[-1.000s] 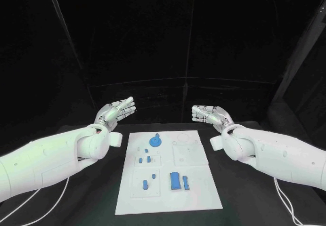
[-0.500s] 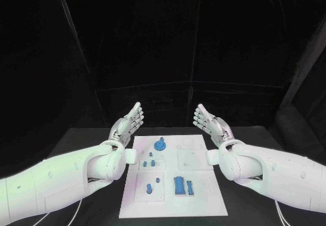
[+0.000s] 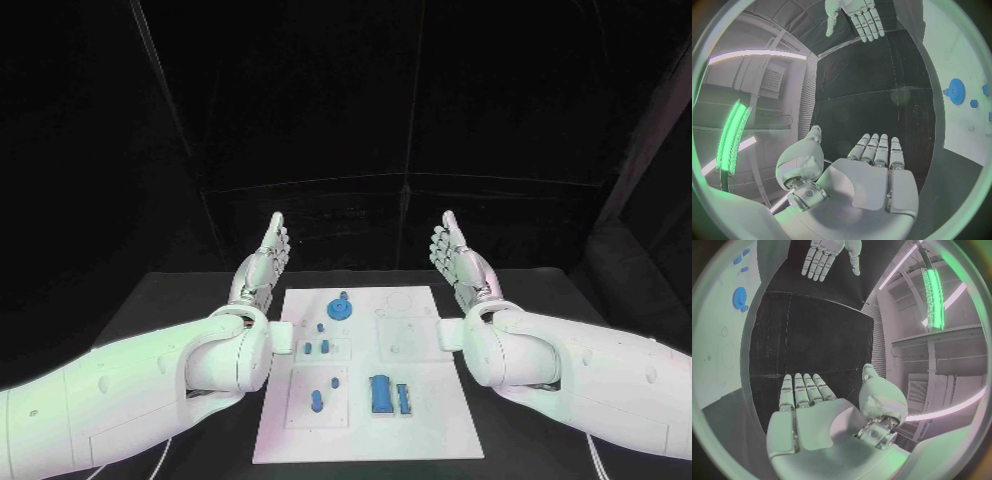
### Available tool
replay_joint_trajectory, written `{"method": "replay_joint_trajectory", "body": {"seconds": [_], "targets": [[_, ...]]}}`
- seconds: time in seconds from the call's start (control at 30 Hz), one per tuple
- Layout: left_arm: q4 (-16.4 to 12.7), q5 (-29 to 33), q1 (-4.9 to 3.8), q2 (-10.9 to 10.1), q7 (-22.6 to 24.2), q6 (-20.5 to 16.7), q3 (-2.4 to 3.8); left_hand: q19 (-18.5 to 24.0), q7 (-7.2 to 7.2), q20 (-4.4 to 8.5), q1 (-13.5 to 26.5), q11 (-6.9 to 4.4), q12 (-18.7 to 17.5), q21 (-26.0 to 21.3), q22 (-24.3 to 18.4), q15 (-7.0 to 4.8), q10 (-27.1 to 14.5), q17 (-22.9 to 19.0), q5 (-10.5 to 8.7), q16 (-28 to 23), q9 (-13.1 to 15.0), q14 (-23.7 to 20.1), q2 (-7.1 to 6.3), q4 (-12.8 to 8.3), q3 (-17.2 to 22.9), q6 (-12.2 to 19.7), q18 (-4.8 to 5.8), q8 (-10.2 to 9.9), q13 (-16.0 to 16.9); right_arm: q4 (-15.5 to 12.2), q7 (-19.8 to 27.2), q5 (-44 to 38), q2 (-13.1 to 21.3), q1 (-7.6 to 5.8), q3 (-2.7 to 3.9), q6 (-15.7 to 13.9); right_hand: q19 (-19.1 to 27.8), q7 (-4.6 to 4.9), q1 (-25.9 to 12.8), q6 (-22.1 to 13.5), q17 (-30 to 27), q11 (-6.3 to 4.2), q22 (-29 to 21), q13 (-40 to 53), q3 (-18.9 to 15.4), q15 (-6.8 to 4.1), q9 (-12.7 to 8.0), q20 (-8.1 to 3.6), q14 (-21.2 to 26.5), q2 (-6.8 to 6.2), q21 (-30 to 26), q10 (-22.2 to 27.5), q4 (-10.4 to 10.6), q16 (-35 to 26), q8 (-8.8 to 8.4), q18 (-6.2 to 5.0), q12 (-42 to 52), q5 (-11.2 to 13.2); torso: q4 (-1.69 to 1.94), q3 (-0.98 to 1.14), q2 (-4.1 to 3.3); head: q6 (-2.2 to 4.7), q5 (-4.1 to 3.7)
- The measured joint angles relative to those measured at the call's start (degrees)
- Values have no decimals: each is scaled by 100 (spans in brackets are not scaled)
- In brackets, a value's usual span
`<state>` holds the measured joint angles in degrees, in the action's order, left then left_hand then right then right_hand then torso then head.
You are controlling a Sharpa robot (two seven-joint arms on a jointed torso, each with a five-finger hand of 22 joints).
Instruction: Assemble the parts on the task board
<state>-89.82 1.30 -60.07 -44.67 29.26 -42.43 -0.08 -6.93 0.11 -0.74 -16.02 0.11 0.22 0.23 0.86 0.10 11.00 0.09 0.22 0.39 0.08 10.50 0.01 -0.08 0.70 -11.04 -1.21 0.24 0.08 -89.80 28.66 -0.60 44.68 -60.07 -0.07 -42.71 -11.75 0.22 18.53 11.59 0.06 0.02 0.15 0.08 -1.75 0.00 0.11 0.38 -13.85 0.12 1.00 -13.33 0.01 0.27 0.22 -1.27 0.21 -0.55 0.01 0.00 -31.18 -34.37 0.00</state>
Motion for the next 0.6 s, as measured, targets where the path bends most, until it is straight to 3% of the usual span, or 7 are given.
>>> {"method": "replay_joint_trajectory", "body": {"seconds": [0.33, 0.4, 0.5, 0.53, 0.57, 0.6], "targets": [[-2, -33, 0, -1, 0, -105, 0, 321, -12, 59, 519, -10, 0, 0, -63, -8, -355, 0, 0, 0, 1, -326, 0, -1, -31, 337, 0, 0, 1, -1, 23, 51, 0, 0, 0, -80, 369, -22, -591, -368, 1, -1, -7, 1, 106, -1, -5, -39, 447, -10, -62, 428, 2, 0, 0, 2, 0, 23, 0, 0, -1, 0, 0], [-2, -37, 0, -1, 0, -115, 0, 422, -7, 60, 601, -13, 0, 0, -67, -9, -400, -2, 0, 0, 1, -374, 1, -1, -31, 407, -1, 0, 1, -1, 26, 56, 0, 0, 0, -86, 425, -8, -682, -415, 1, -1, -7, 1, 107, -3, -5, -29, 510, -9, -62, 487, 1, 0, 0, 89, 0, 23, 0, 0, -1, 0, 1], [-3, -42, 0, -1, -1, -126, 0, 518, -12, 75, 705, -9, 0, 0, -74, -10, -482, -4, 0, 0, 1, -459, -17, -1, -31, 486, 50, 0, 2, -1, 29, 61, 0, 0, 0, -95, 511, -21, -823, -508, 1, -3, -7, 1, 137, 10, -5, -38, 606, -11, -62, 588, 3, 0, 0, 89, 0, 23, 0, 0, 0, 0, 1], [-3, -43, 0, -1, -1, -129, 0, 624, -9, 72, 873, -7, 0, 0, -77, -10, -600, -4, 0, 0, 1, -570, -7, -1, -31, 603, 88, 0, 2, -1, 30, 62, 0, 0, 0, -97, 520, -21, -865, -508, 1, -1, -7, 1, 137, -5, -5, -30, 632, -9, -62, 594, 3, 0, 0, 88, 0, 23, 0, 0, -1, 0, 1], [-4, -44, 0, -1, -1, -133, 0, 664, -8, 75, 1044, -11, 0, 0, -78, -11, -959, -4, 0, 0, 0, -916, -2, -1, -31, 961, 90, 0, 2, -1, 31, 64, 0, 0, 1, -98, 555, -20, -883, -550, 1, 4, -7, 2, 137, -2, -5, -39, 672, -19, -62, 646, 3, 0, 0, 88, 0, 23, 0, 1, 0, 0, 1], [-4, -44, 0, -1, -1, -135, 0, 666, -11, 78, 1227, -12, 0, 0, -79, -9, -1033, -5, 0, 0, 0, -992, 3, -1, -30, 1036, 90, 0, 2, -2, 31, 65, 0, 0, 1, -99, 653, -22, -1036, -644, 1, -8, -7, 2, 137, 0, -5, -33, 780, -17, -62, 746, 3, 1, 0, 88, 0, 23, 0, 0, 0, 0, 1]]}}
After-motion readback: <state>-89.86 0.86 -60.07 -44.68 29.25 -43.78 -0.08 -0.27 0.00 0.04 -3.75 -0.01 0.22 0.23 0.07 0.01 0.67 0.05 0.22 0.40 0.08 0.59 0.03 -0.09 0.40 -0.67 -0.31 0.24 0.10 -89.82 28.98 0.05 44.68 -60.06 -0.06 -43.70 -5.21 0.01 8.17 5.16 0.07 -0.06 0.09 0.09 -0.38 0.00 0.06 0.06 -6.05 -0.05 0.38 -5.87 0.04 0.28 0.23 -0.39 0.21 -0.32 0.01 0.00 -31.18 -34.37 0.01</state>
